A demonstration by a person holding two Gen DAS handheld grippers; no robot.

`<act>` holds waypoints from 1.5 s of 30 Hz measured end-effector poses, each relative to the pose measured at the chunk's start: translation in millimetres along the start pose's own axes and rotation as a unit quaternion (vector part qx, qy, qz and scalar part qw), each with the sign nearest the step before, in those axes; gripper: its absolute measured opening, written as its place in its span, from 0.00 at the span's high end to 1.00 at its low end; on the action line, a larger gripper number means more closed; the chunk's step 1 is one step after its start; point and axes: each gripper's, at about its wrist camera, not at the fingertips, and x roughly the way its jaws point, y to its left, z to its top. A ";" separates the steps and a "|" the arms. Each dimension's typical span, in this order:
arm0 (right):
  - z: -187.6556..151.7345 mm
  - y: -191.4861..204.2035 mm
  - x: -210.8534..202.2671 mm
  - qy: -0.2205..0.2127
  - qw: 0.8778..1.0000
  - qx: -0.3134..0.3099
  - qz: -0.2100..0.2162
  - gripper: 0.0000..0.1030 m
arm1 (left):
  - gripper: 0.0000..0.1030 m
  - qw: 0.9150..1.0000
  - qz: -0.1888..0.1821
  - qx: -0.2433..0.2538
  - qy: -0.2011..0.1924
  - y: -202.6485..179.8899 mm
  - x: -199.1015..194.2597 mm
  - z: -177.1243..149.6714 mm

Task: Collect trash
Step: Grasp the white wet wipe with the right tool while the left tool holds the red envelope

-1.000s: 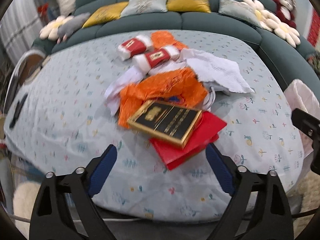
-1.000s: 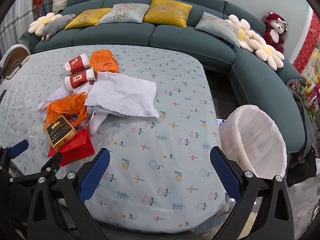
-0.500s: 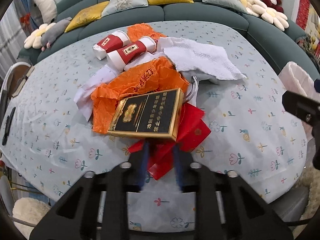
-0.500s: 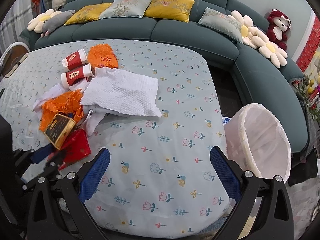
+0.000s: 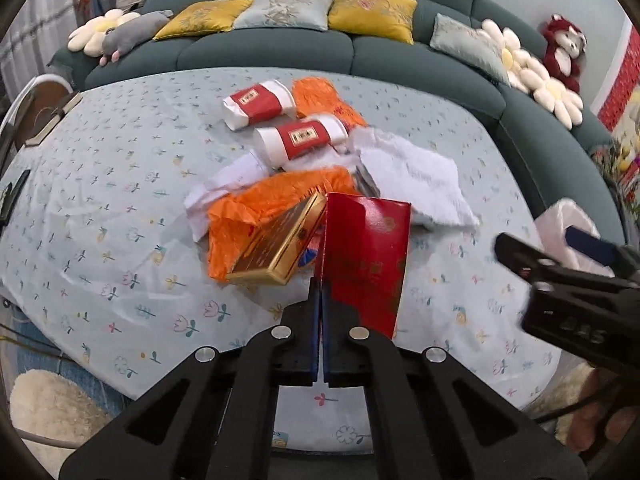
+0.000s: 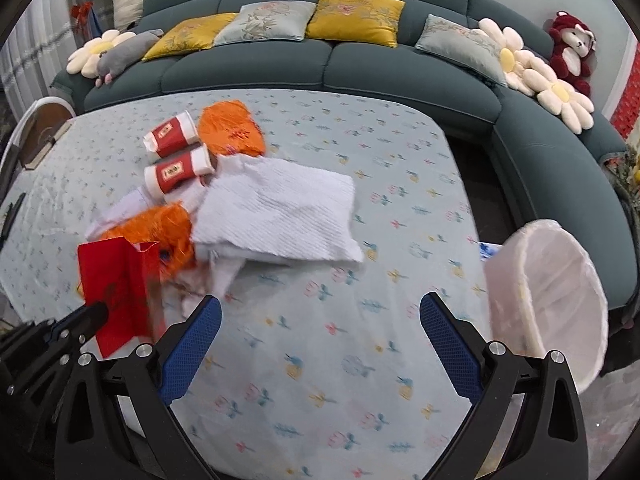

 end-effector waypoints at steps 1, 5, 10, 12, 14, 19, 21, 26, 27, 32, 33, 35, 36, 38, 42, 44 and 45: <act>3.3 3.0 2.9 0.000 1.000 0.001 0.005 0.10 | 1.00 1.000 -0.003 -0.004 -0.004 1.6 -3.0 3.3; 16.6 13.7 17.7 0.012 0.999 0.009 0.030 0.20 | 1.00 0.999 -0.017 -0.024 -0.016 9.0 -9.9 19.9; 35.5 30.9 43.1 0.026 0.998 0.013 0.062 0.33 | 1.00 0.999 -0.019 -0.035 -0.023 15.4 -7.2 33.7; 41.0 38.7 55.6 0.033 0.997 0.008 0.070 0.39 | 1.00 0.999 -0.017 -0.039 -0.021 18.6 -3.6 36.1; 44.5 44.5 65.3 0.040 0.996 0.003 0.075 0.45 | 1.00 0.999 -0.013 -0.043 -0.017 22.8 2.3 38.3; 45.7 53.3 90.6 0.068 0.994 -0.008 0.090 0.72 | 1.00 0.999 -0.009 -0.046 -0.008 27.0 12.1 38.7; 44.7 52.2 92.5 0.070 0.993 -0.009 0.095 0.86 | 1.00 0.999 -0.008 -0.046 -0.007 27.0 13.7 39.4; 46.5 43.1 75.6 0.045 0.995 -0.017 0.085 1.00 | 1.00 0.999 -0.012 -0.041 -0.009 21.2 12.0 42.5; 47.4 39.6 71.7 0.041 0.995 -0.015 0.087 1.00 | 1.00 0.999 -0.013 -0.039 -0.011 19.0 11.1 43.2; 52.0 15.1 47.1 0.015 0.996 0.006 0.086 1.00 | 1.00 0.999 -0.020 -0.027 -0.024 1.0 -0.4 46.7; 52.6 9.1 44.4 0.015 0.996 0.012 0.087 1.00 | 1.00 0.999 -0.020 -0.025 -0.027 -2.2 -2.8 47.0; 53.7 3.3 46.4 0.026 0.995 0.018 0.093 0.95 | 1.00 0.999 -0.020 -0.023 -0.031 -6.9 -7.0 46.4; 53.7 1.6 48.1 0.031 0.995 0.022 0.096 0.84 | 1.00 0.999 -0.019 -0.022 -0.033 -8.1 -8.9 45.6; 53.2 -0.1 53.3 0.036 0.993 0.030 0.106 0.58 | 1.00 0.999 -0.016 -0.023 -0.035 -8.2 -10.4 44.3; 52.5 8.5 66.9 0.049 0.991 0.031 0.118 0.47 | 1.00 0.999 -0.009 -0.027 -0.036 -1.3 -11.5 44.8; 52.7 15.5 80.5 0.064 0.989 0.032 0.126 0.47 | 1.00 0.999 -0.004 -0.027 -0.035 3.3 -10.7 46.7; 52.2 18.5 86.4 0.071 0.989 0.031 0.128 0.47 | 1.00 0.999 -0.002 -0.027 -0.035 4.8 -10.1 47.2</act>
